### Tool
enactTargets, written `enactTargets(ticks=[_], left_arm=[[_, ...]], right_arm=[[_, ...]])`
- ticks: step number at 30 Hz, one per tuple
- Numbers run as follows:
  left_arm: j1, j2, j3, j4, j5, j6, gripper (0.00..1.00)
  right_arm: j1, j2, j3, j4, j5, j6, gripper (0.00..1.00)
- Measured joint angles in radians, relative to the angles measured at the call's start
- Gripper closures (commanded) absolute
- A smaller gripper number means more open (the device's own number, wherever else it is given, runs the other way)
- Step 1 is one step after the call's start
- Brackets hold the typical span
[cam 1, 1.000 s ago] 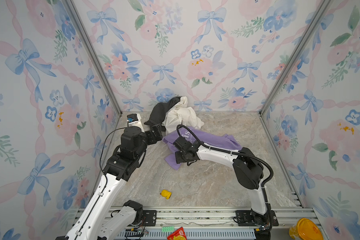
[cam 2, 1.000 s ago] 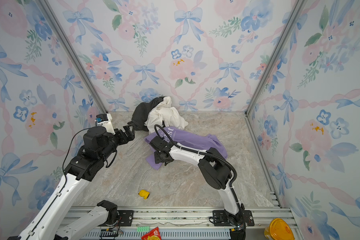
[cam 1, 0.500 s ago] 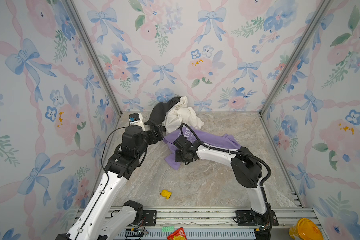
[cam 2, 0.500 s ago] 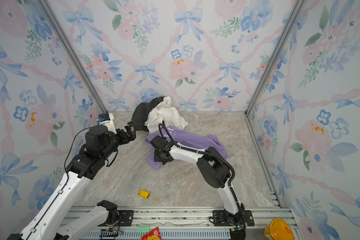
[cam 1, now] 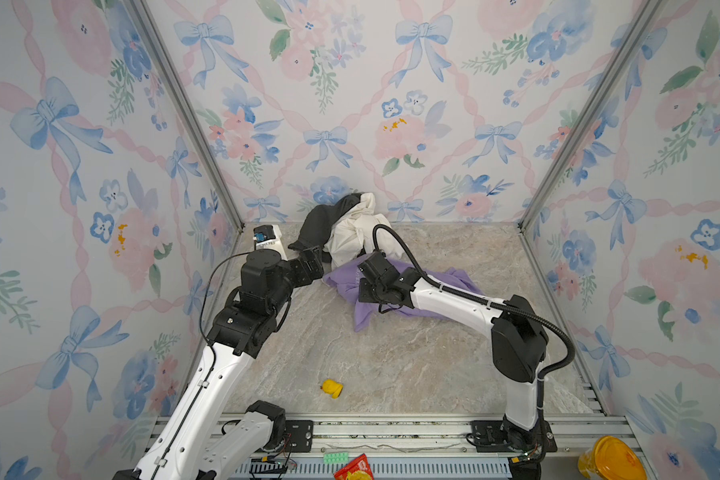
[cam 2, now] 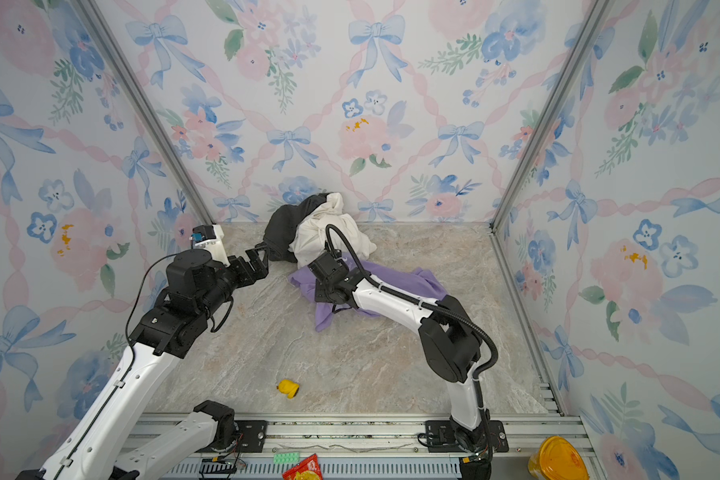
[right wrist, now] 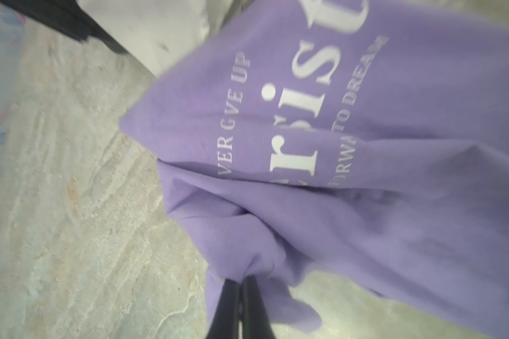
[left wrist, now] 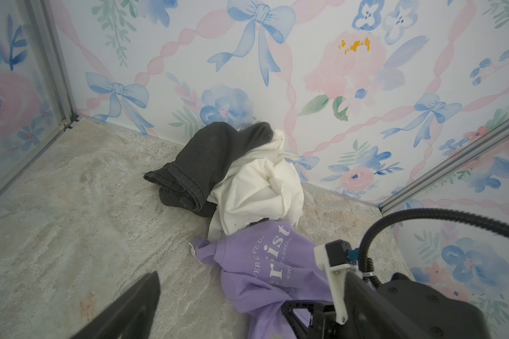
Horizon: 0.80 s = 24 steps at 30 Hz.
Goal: Pick out a specific cloth from the pile
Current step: 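Lift the lavender T-shirt with the right gripper toward the far corner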
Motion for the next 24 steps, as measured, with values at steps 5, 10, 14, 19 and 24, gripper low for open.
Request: enactTargets(ticks=[5, 10, 14, 19, 24], left_arm=[[0.000, 0.001, 0.000, 0.001, -0.001, 0.000, 0.02], [0.000, 0.010, 0.000, 0.010, -0.002, -0.001, 0.02], [0.000, 0.027, 0.000, 0.028, -0.004, -0.001, 0.02], [0.000, 0.054, 0.001, 0.039, -0.005, -0.001, 0.02], [0.000, 0.087, 0.027, 0.053, -0.006, -0.001, 0.02]], right_arm=[[-0.045, -0.127, 0.051, 0.011, 0.084, -0.112, 1.00], [-0.133, -0.241, 0.090, 0.048, 0.149, -0.242, 1.00], [-0.224, -0.324, 0.107, 0.080, 0.192, -0.333, 1.00], [-0.340, -0.414, 0.119, 0.124, 0.220, -0.401, 1.00], [-0.450, -0.470, 0.154, 0.165, 0.232, -0.459, 1.00]])
